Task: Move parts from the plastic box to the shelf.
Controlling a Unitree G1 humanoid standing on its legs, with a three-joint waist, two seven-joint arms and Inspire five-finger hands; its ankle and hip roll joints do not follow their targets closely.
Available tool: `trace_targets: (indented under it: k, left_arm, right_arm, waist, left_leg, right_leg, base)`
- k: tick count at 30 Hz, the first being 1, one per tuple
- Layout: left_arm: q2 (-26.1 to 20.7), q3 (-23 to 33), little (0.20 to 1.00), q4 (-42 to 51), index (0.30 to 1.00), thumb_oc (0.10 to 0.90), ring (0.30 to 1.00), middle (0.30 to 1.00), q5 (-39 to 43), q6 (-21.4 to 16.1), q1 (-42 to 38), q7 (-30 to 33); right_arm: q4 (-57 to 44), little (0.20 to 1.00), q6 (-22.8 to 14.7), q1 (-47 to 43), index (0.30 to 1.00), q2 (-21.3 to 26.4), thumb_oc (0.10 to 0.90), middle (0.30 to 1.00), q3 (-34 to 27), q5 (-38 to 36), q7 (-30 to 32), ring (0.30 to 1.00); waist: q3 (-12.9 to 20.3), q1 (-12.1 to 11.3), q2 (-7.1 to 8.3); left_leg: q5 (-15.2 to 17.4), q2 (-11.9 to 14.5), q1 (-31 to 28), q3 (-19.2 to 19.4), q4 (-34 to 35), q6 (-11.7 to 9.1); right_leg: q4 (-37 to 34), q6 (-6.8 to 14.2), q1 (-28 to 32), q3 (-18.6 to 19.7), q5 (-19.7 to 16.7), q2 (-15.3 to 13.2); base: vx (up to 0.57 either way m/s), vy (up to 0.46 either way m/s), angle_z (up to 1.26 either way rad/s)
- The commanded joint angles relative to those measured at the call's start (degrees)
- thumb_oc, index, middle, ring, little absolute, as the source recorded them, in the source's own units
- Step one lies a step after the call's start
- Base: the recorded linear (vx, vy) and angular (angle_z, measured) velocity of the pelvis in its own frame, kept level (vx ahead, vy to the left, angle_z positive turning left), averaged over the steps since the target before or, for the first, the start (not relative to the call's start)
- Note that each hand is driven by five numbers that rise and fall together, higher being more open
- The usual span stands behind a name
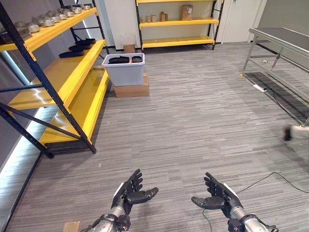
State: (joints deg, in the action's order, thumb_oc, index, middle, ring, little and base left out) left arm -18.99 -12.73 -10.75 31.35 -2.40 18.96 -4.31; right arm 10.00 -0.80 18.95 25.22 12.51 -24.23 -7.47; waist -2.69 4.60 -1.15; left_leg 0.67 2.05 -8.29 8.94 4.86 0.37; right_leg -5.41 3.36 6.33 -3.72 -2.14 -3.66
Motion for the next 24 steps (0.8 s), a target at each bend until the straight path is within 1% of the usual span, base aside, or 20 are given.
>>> trace_targets:
  k: [1,24]
  left_arm:
    - [-0.05,2.73,1.000,2.49,1.000,0.900,1.000,1.000,1.79,-4.66,-4.97,-0.45]
    - [-0.90,2.22,1.000,2.68,1.000,0.900,1.000,1.000,-0.70,-4.94,-5.50,-0.77]
  right_arm:
    - [-1.91,1.000,-5.25,-4.69,1.000,0.51,0.900,1.000,-0.85,-0.33,-0.15,1.000]
    - [-1.69,1.000,-5.17,-5.37,1.000,0.82,0.900,1.000,-0.37,0.37,-0.47,1.000]
  waist:
    - [0.94,0.44,1.78]
    - [0.78,0.21,2.06]
  left_leg:
    - [3.45,2.87,-2.16,-1.01,0.14,-2.18]
    - [3.52,2.62,-2.24,-1.47,0.14,-2.07]
  right_leg:
    - [0.41,2.58,3.21,-0.99,4.18,-2.43]
    - [0.41,2.64,3.62,-1.49,4.21,-2.55]
  base:
    - [0.00,0.000,0.00]
    - [0.00,0.000,0.00]
